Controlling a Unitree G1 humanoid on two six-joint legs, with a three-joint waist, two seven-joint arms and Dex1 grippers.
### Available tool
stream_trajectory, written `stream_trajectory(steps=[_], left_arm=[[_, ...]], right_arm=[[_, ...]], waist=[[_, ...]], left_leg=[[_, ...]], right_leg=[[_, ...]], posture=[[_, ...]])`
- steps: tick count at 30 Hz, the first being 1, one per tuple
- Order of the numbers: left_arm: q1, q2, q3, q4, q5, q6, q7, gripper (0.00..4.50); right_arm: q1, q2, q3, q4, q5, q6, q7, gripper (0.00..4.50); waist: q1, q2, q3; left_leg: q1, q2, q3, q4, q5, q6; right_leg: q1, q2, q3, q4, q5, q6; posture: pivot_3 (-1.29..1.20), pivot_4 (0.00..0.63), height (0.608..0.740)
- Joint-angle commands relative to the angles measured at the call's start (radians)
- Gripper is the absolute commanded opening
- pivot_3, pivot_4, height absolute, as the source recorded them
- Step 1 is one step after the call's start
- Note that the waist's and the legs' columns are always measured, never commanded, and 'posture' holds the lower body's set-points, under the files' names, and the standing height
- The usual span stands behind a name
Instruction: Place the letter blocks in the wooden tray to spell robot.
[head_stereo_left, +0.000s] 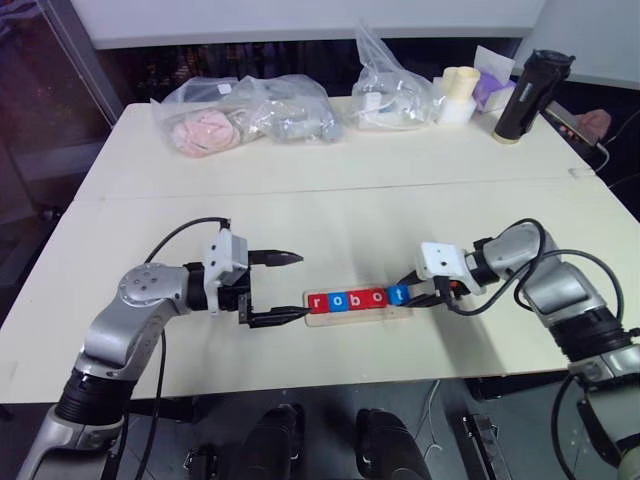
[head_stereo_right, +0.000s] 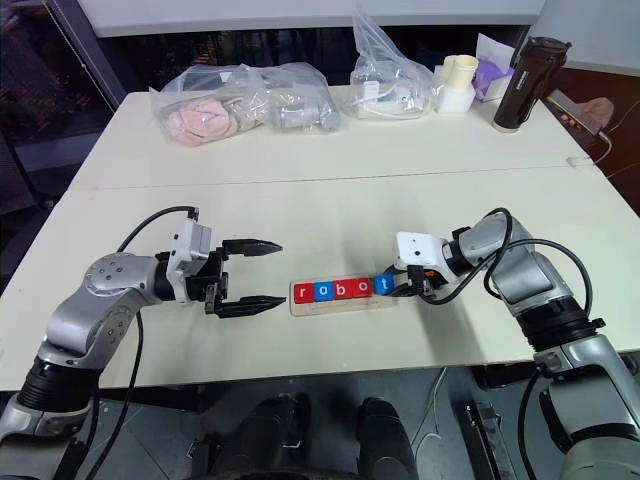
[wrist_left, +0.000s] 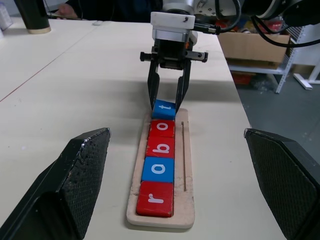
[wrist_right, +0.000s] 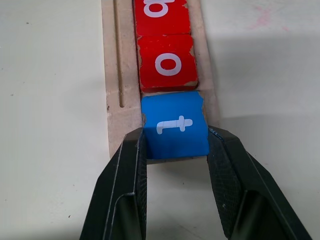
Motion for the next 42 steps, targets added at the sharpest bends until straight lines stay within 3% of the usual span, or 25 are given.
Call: stream_trajectory(steps=[1,3,17,23,34,42], left_arm=[[0.002,0.003,0.021,-0.028,-0.013,-0.006,0.004,4.50],[0.002,0.002,0.021,-0.027,-0.014,-0.006,0.005,4.50],[-0.003,-0.003,0.017,-0.021,-0.012,-0.008,0.002,4.50],[-0.009,-0.005,0.015,-0.018,-0.012,-0.008,-0.001,4.50],[0.002,0.010,0.024,-0.034,-0.016,0.024,0.013,4.50],[0.003,0.044,0.028,-0.039,-0.019,0.070,0.023,4.50]], right_arm=[[-0.027,0.005,0.002,-0.026,-0.001,0.003,0.011,3.41],[-0.034,0.007,-0.001,-0.031,-0.001,0.005,0.011,4.47],[-0.085,-0.055,-0.061,0.043,-0.014,-0.027,-0.032,4.47],[-0.123,-0.010,-0.058,0.151,-0.044,-0.063,-0.099,4.47],[-0.131,0.031,-0.042,0.153,-0.046,-0.071,-0.084,4.47],[-0.111,-0.001,-0.044,0.122,-0.077,-0.088,-0.084,4.47]], waist=[[0.000,0.000,0.000],[0.000,0.000,0.000],[0.000,0.000,0.000],[-0.002,0.000,0.000],[-0.001,0.000,0.000],[-0.002,0.000,0.000]], left_leg=[[0.000,0.000,0.000,0.000,0.000,0.000],[0.000,0.000,0.000,0.000,0.000,0.000],[0.000,0.000,0.000,0.000,0.000,0.000],[0.001,0.000,0.000,0.000,0.000,-0.001],[0.001,0.000,0.000,0.000,0.000,-0.001],[0.001,0.000,0.000,0.000,0.001,-0.001]], right_leg=[[0.000,0.000,0.000,0.000,0.000,0.000],[0.000,0.000,0.000,0.000,0.000,0.000],[0.000,0.000,0.000,0.000,0.000,0.000],[0.000,0.000,0.000,0.001,0.000,-0.001],[0.000,0.000,0.001,0.001,0.001,0.001],[0.000,0.001,0.001,0.002,0.001,0.001]], posture=[[0.00,0.150,0.738],[0.00,0.150,0.738],[0.00,0.150,0.738],[0.00,0.150,0.738],[0.00,0.150,0.738],[0.00,0.150,0.738]])
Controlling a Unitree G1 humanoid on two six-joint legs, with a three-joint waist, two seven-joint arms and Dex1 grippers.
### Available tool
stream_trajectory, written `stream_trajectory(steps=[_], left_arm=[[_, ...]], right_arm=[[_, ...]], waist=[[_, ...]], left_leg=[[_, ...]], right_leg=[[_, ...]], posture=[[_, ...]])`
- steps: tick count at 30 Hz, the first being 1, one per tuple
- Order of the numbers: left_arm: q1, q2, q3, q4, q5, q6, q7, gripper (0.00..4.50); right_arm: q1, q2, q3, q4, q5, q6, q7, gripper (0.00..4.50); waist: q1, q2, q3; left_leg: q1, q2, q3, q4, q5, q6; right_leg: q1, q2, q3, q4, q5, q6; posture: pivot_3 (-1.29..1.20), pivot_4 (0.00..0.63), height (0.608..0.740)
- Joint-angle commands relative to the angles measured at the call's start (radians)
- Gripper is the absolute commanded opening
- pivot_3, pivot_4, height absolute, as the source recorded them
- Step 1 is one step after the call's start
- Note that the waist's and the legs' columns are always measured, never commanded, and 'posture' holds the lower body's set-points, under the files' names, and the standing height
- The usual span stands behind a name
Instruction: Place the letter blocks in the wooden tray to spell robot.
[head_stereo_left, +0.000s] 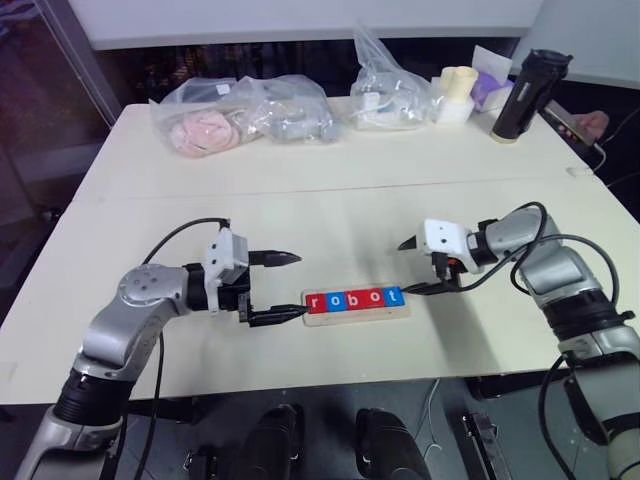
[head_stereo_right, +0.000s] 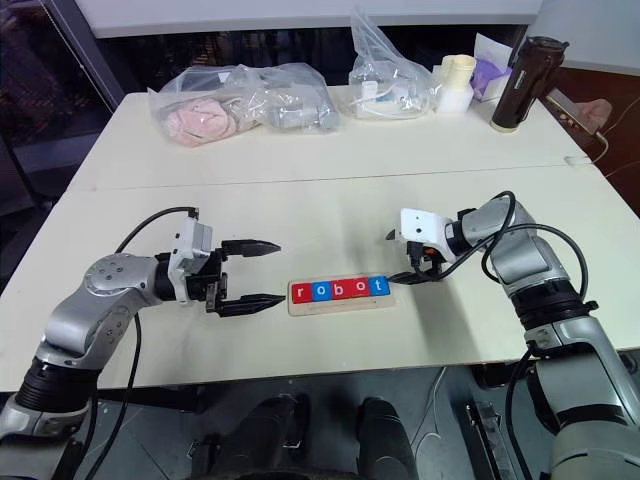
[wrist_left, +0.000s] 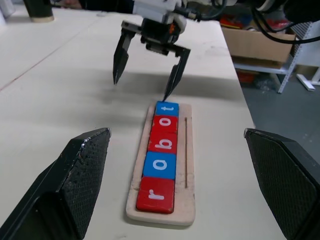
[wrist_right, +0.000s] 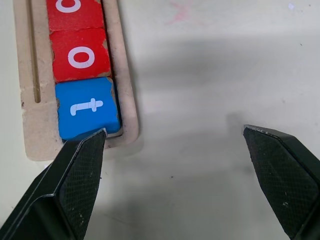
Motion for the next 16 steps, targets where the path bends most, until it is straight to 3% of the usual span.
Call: stream_trajectory(steps=[1,6,16], left_arm=[[0.001,0.024,0.028,-0.035,-0.018,0.018,-0.004,4.50],[0.013,0.045,0.044,-0.053,-0.042,0.044,-0.005,4.50],[0.127,0.071,0.112,-0.140,-0.085,0.101,0.047,4.50]], right_arm=[[0.001,-0.052,-0.023,-0.059,-0.011,-0.018,0.004,4.47],[0.115,-0.122,-0.117,-0.298,0.104,0.126,0.027,4.47],[0.424,-0.163,-0.323,-0.829,0.291,0.522,-0.138,4.47]], waist=[[0.001,0.000,0.000],[0.002,0.000,0.000],[0.002,0.000,0.000]], left_leg=[[0.000,0.000,0.000,0.000,0.000,0.000],[0.000,0.000,0.000,-0.001,0.000,0.000],[0.001,0.000,0.000,-0.001,0.000,0.000]], right_leg=[[0.000,0.000,0.000,0.000,0.000,0.000],[0.000,0.000,0.000,0.000,0.000,0.000],[0.000,-0.001,0.001,0.000,-0.002,-0.003]], posture=[[0.00,0.150,0.738],[0.00,0.150,0.738],[0.00,0.150,0.738]])
